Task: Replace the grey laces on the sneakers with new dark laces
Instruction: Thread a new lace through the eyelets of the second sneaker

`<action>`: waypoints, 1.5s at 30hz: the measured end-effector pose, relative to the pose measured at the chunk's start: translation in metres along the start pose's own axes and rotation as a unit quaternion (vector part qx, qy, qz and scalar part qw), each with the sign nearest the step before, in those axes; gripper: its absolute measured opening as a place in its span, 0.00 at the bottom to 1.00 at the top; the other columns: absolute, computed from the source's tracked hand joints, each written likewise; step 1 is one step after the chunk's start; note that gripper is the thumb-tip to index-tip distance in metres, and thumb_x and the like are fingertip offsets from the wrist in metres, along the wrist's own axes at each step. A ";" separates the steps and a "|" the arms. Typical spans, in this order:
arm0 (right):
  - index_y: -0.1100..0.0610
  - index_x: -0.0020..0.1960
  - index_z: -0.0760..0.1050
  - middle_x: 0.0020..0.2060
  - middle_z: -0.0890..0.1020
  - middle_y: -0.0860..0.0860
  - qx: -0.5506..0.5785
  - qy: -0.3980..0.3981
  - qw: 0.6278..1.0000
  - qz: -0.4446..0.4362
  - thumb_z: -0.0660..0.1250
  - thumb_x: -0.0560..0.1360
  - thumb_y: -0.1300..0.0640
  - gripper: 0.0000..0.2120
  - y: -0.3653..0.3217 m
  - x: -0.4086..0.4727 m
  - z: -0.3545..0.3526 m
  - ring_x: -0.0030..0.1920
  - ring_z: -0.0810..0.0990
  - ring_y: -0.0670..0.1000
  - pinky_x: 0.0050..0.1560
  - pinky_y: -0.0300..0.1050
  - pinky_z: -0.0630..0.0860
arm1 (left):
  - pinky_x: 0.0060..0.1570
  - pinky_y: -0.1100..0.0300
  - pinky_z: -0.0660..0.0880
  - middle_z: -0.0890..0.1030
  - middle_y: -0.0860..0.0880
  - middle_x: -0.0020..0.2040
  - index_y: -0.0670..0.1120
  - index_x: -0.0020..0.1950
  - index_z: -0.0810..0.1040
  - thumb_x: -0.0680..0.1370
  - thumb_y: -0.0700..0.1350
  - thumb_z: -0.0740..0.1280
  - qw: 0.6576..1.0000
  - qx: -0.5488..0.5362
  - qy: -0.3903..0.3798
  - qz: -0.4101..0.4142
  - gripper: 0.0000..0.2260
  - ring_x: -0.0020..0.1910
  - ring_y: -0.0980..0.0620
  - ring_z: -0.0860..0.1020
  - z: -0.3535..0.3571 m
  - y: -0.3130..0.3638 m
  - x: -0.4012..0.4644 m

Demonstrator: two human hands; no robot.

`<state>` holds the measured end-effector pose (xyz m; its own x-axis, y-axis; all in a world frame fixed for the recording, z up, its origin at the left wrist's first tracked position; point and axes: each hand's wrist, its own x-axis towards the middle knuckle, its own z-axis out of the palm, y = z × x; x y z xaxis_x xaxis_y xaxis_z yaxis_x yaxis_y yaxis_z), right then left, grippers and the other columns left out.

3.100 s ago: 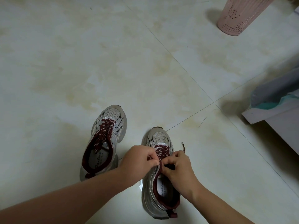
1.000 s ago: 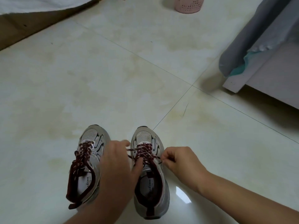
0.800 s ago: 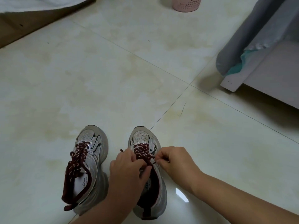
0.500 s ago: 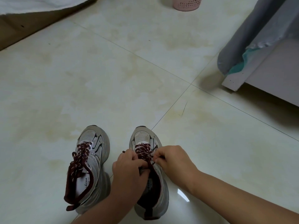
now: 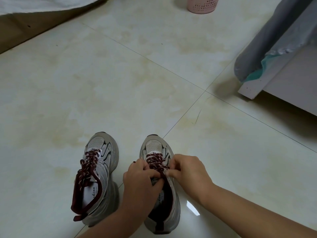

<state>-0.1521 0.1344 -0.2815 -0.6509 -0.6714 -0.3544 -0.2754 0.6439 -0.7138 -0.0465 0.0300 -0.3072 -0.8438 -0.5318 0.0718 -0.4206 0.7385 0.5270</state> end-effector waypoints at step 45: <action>0.65 0.39 0.75 0.28 0.72 0.52 0.113 0.079 0.975 0.177 0.60 0.75 0.62 0.10 -0.006 0.029 -0.015 0.30 0.67 0.52 0.35 0.46 0.64 | 0.49 0.58 0.66 0.74 0.42 0.54 0.43 0.54 0.73 0.76 0.51 0.66 0.919 -0.153 -0.144 -0.335 0.13 0.52 0.45 0.74 -0.016 -0.026 0.076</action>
<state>-0.1804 0.1166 -0.2784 -0.7820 -0.3467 -0.5179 0.1371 0.7149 -0.6856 -0.0948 -0.0358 -0.3019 -0.5012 -0.6608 -0.5587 -0.8015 0.1111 0.5876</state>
